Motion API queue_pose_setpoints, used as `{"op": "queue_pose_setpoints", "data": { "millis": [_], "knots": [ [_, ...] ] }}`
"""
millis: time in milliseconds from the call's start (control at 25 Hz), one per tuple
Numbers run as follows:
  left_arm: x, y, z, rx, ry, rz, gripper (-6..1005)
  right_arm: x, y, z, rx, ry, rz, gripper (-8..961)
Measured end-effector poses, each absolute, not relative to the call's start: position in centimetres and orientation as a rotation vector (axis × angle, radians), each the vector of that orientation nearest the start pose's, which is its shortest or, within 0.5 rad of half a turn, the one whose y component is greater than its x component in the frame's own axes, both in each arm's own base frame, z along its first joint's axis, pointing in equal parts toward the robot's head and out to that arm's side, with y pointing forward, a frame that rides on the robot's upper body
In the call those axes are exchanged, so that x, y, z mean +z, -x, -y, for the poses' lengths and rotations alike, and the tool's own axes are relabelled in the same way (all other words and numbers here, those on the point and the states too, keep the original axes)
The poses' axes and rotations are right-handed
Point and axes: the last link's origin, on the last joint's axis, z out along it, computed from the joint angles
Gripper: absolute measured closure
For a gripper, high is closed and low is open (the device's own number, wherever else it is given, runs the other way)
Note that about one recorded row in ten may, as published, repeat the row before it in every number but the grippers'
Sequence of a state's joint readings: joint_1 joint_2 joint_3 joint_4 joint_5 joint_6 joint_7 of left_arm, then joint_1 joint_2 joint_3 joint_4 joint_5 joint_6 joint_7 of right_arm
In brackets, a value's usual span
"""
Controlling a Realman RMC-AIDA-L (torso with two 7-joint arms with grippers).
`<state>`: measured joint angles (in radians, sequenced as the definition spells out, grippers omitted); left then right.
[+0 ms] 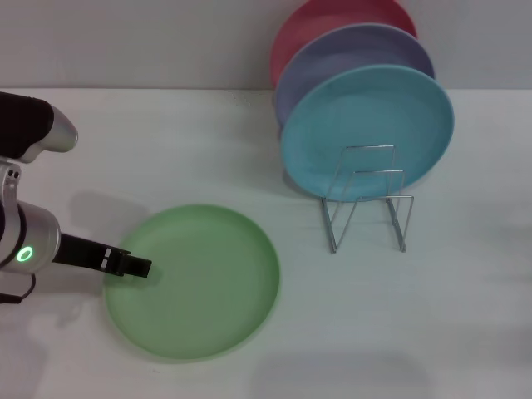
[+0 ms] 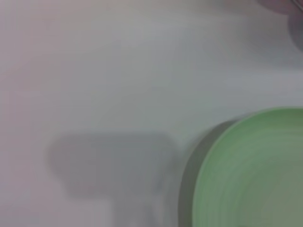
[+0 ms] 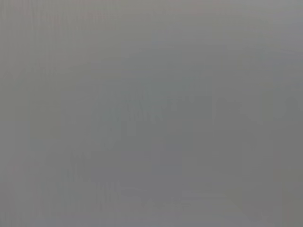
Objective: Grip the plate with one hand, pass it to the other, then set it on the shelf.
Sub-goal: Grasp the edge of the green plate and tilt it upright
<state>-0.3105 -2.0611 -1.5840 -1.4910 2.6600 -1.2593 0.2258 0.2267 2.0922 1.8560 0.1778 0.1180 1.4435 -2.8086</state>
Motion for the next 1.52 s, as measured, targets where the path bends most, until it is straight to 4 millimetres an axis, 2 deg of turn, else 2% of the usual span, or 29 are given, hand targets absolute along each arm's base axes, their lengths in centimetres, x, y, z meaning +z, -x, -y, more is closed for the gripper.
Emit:
{"op": "queue_pose_setpoints", "data": {
  "millis": [800, 1160, 1440, 1520],
  "knots": [
    [-0.5, 24.0, -34.0, 0.350, 2.206, 1.221, 192, 7.0, -38.1, -26.0, 0.832, 1.139, -0.510, 136],
    [-0.5, 24.0, -34.2, 0.357, 2.211, 1.211, 528, 7.0, -37.9, -26.1, 0.837, 1.140, -0.506, 137],
    [-0.5, 24.0, -34.3, 0.361, 2.217, 1.196, 832, 7.0, -37.8, -26.2, 0.841, 1.141, -0.502, 136],
    [-0.5, 23.9, -34.3, 0.365, 2.225, 1.183, 874, 7.0, -37.8, -26.2, 0.842, 1.141, -0.502, 136]
  ]
}}
